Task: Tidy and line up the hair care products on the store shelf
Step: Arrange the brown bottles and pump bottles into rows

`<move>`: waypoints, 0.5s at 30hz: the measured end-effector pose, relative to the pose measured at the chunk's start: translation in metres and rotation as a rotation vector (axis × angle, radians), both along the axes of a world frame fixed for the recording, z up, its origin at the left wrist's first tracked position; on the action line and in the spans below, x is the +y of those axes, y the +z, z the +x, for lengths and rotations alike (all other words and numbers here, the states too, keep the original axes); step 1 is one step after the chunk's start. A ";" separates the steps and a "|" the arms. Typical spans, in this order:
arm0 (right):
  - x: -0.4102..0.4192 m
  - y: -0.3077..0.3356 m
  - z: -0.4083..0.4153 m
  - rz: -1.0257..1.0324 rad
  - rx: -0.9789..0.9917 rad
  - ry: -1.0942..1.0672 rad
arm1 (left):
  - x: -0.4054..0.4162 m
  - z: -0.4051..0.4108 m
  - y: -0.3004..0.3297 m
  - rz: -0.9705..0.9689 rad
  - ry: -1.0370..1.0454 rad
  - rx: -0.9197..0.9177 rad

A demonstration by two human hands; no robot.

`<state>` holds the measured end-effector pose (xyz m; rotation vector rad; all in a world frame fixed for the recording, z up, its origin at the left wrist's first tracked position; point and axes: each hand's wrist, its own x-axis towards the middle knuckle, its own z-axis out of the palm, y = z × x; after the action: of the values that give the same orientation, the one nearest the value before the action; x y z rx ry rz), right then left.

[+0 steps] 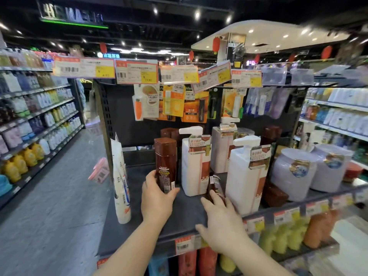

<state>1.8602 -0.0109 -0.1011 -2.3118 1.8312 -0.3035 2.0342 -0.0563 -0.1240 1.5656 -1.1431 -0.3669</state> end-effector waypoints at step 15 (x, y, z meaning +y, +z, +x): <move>0.006 0.014 -0.011 -0.255 -0.331 -0.037 | 0.015 0.000 0.005 -0.029 0.061 0.030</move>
<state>1.8490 -0.0046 -0.0872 -2.2126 1.7531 -0.9139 2.0344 -0.0412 -0.1189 1.5609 -1.0706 -0.3300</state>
